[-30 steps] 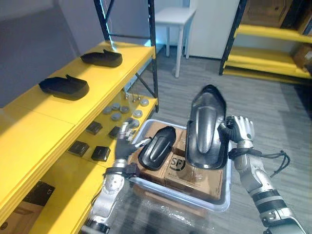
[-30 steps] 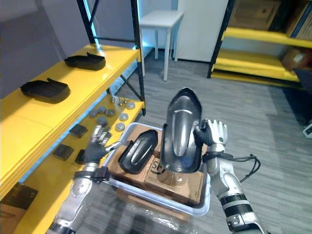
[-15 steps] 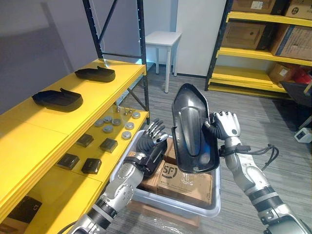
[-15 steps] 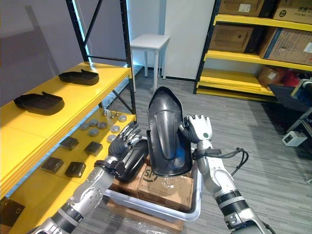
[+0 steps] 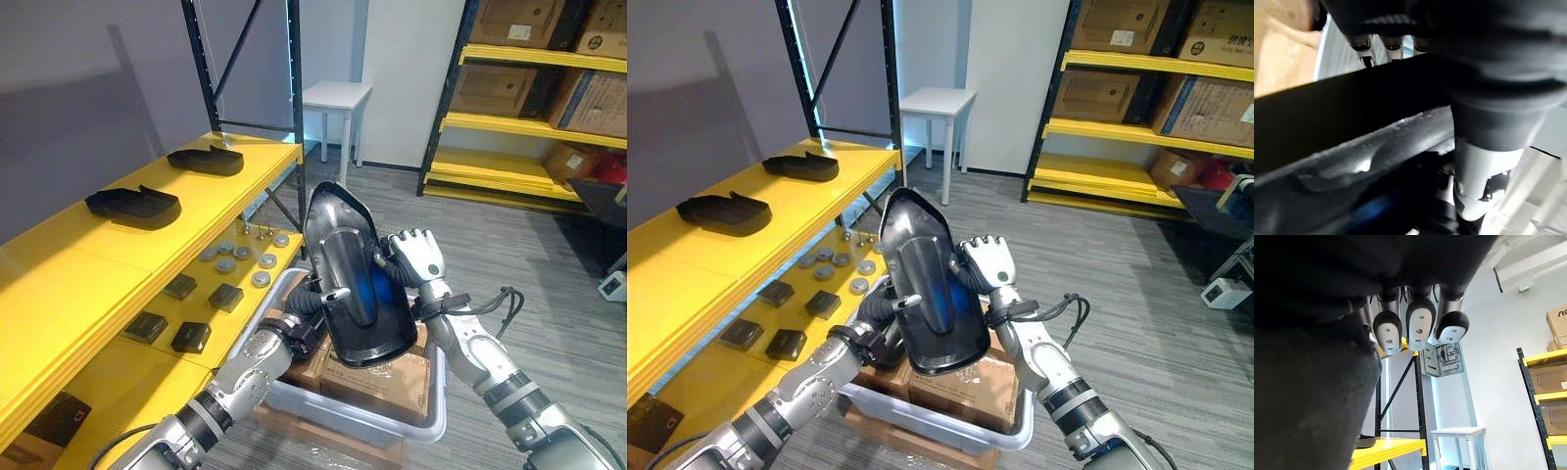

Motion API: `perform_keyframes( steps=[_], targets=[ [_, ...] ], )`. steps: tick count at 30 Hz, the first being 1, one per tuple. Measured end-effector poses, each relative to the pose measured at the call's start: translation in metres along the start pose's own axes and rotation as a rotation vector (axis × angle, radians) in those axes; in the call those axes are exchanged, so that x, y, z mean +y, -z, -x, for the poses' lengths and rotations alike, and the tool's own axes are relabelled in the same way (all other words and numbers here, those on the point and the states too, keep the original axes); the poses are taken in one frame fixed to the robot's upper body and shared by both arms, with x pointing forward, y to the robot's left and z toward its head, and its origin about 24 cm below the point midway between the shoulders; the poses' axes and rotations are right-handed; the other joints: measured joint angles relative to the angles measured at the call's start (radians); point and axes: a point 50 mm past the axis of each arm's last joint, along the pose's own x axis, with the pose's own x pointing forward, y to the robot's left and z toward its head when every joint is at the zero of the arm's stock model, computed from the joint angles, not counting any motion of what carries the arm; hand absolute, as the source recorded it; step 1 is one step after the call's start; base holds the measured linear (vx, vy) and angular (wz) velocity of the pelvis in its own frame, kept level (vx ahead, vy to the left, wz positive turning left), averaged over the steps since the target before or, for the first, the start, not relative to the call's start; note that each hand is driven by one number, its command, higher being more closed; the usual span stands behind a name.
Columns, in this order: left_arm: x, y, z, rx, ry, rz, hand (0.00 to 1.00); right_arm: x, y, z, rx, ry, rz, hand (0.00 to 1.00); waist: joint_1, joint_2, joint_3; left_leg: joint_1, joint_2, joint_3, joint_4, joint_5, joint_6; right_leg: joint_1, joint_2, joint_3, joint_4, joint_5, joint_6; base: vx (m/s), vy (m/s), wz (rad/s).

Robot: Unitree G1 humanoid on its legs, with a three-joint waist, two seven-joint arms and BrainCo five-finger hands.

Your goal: Walk over and take plastic housings, then place them on the shelf

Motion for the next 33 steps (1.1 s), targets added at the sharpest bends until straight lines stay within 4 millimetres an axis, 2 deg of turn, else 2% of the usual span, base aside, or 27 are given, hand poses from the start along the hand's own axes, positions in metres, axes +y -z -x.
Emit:
perform_keyframes(
  steps=[6,14,16,19,21,23,25,26,27,28,29,30,31,32,33],
  targets=[
    [0.002,0.003,-0.004,0.022,-0.06,-0.019,1.0,0.005,-0.005,0.002,-0.003,-0.013,0.007,1.0,0.0,0.0,-0.004,0.002,0.001,0.001,-0.001,0.002,-0.004,0.002,0.001,0.0,0.0,0.0,-0.001,0.02,-0.004,0.0],
    [0.002,0.001,-0.005,0.003,-0.115,0.052,1.0,-0.003,-0.016,0.004,-0.04,0.05,-0.002,1.0,0.003,0.0,-0.006,0.012,0.0,-0.015,-0.004,0.002,-0.003,0.018,-0.003,-0.013,-0.002,0.0,-0.001,0.01,-0.006,0.05],
    [0.001,0.005,-0.004,0.012,-0.118,0.082,1.0,0.0,-0.016,0.008,-0.046,0.051,0.0,1.0,0.002,0.0,-0.006,0.005,-0.003,-0.046,-0.005,0.008,-0.007,0.03,-0.004,-0.047,-0.004,-0.006,-0.007,-0.02,-0.035,0.45],
    [0.001,0.016,0.001,0.041,-0.132,0.131,1.0,0.007,-0.019,0.018,-0.05,0.037,-0.015,1.0,0.003,0.001,-0.007,-0.023,-0.002,-0.147,-0.01,0.03,-0.022,0.048,-0.001,-0.145,-0.006,-0.023,-0.014,-0.02,-0.084,0.99],
    [0.003,0.023,0.004,0.066,-0.145,0.166,1.0,0.012,-0.022,0.023,-0.054,0.018,-0.034,1.0,0.017,0.002,-0.007,-0.033,0.002,-0.197,-0.025,0.048,-0.031,0.055,0.001,-0.197,-0.006,-0.033,-0.019,-0.01,-0.093,0.72],
    [0.006,0.03,0.009,0.088,-0.165,0.204,1.0,0.016,-0.028,0.026,-0.072,0.0,-0.055,1.0,0.054,0.007,-0.005,-0.036,0.015,-0.204,-0.046,0.06,-0.032,0.068,0.006,-0.228,-0.006,-0.041,-0.021,0.0,-0.092,0.54],
    [0.008,0.035,0.014,0.095,-0.18,0.24,1.0,0.019,-0.033,0.029,-0.092,-0.013,-0.062,1.0,0.053,0.015,-0.01,-0.052,0.039,-0.122,-0.057,0.068,-0.019,0.088,-0.001,-0.283,0.0,-0.055,-0.026,0.0,-0.067,0.86],
    [0.007,0.034,0.015,0.089,-0.174,0.256,1.0,0.014,-0.034,0.03,-0.119,-0.004,-0.058,1.0,0.047,0.021,-0.013,-0.085,0.08,0.024,-0.055,0.076,-0.006,0.089,-0.012,-0.328,0.0,-0.061,-0.027,0.01,-0.035,1.06],
    [0.006,0.029,0.016,0.066,-0.163,0.272,1.0,0.009,-0.035,0.026,-0.136,0.014,-0.061,1.0,0.045,0.026,-0.014,-0.118,0.13,0.218,-0.045,0.091,0.016,0.08,-0.025,-0.361,0.0,-0.062,-0.026,0.01,-0.012,1.01],
    [0.007,0.027,0.016,0.055,-0.162,0.281,1.0,0.006,-0.036,0.023,-0.145,0.021,-0.064,1.0,0.046,0.027,-0.015,-0.127,0.155,0.32,-0.037,0.096,0.025,0.076,-0.032,-0.376,0.0,-0.063,-0.023,0.03,0.045,0.81],
    [0.008,0.023,0.017,0.036,-0.165,0.294,1.0,0.003,-0.039,0.019,-0.168,0.032,-0.062,1.0,0.048,0.029,-0.016,-0.137,0.204,0.51,-0.014,0.104,0.035,0.074,-0.046,-0.399,0.0,-0.067,-0.017,0.08,0.086,0.66],
    [0.012,0.019,0.019,0.011,-0.175,0.314,1.0,0.001,-0.044,0.015,-0.194,0.042,-0.063,1.0,0.05,0.029,-0.018,-0.132,0.234,0.646,0.004,0.114,0.043,0.074,-0.057,-0.411,0.0,-0.065,-0.013,0.11,0.106,0.55],
    [0.013,0.017,0.021,-0.003,-0.18,0.327,1.0,-0.001,-0.047,0.013,-0.209,0.048,-0.064,1.0,0.055,0.031,-0.019,-0.124,0.237,0.686,0.001,0.144,0.036,0.075,-0.066,-0.411,0.0,-0.061,-0.004,0.12,0.115,0.22],
    [0.016,0.015,0.026,-0.024,-0.19,0.348,1.0,-0.002,-0.053,0.012,-0.232,0.053,-0.071,1.0,0.071,0.04,-0.026,-0.116,0.234,0.693,-0.01,0.196,-0.012,0.076,-0.072,-0.407,0.0,-0.055,0.011,0.13,0.165,0.04],
    [0.022,0.013,0.034,-0.047,-0.21,0.373,1.0,-0.002,-0.062,0.015,-0.255,0.056,-0.098,1.0,0.084,0.029,-0.032,-0.103,0.203,0.695,-0.022,0.197,-0.027,0.083,-0.099,-0.409,0.0,-0.051,0.019,0.17,0.21,0.09]
  ],
)
